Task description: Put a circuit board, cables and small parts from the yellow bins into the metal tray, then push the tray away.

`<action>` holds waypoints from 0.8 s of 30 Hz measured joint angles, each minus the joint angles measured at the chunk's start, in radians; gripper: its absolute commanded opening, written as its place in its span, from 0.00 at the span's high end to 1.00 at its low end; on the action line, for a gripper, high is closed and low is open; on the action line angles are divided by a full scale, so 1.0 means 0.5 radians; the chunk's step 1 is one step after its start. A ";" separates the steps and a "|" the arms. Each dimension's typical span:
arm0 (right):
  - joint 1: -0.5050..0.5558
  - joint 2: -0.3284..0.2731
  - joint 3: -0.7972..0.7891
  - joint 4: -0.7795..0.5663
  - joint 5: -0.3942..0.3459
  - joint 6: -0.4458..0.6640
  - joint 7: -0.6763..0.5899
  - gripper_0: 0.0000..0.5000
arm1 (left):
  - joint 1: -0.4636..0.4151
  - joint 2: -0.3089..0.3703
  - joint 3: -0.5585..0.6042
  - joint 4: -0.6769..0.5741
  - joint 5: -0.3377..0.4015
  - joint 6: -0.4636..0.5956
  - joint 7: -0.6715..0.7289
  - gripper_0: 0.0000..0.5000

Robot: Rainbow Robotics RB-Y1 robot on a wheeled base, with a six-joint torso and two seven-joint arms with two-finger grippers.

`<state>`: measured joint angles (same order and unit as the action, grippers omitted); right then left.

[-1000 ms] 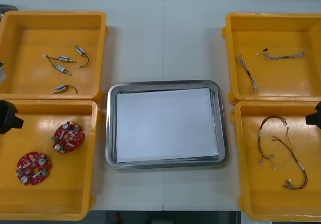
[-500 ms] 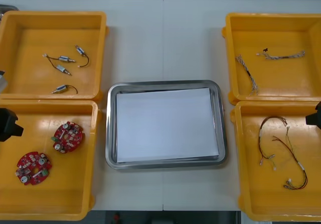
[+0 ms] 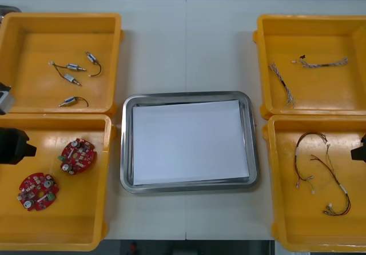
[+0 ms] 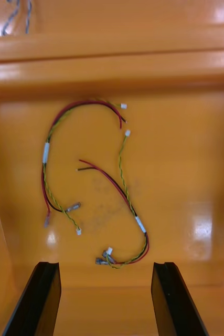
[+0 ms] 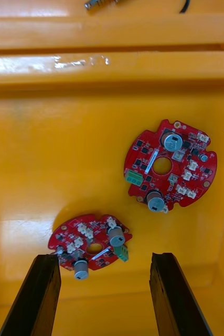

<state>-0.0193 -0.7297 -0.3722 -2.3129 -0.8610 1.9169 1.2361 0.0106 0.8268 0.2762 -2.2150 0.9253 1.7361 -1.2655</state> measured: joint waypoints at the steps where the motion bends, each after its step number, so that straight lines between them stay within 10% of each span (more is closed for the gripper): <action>1: 0.023 0.000 0.000 0.000 0.000 0.000 0.000 0.00 | 0.022 0.000 -0.023 0.000 -0.004 -0.032 0.000 0.00; 24: 0.439 0.000 0.151 0.099 0.242 -0.566 0.469 0.00 | 0.263 0.000 -0.365 0.001 -0.195 -0.389 -0.006 0.00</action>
<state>0.2003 -0.7297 -0.2968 -2.2632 -0.7398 1.6337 1.4706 0.1421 0.8268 0.0936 -2.2145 0.8277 1.5417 -1.2687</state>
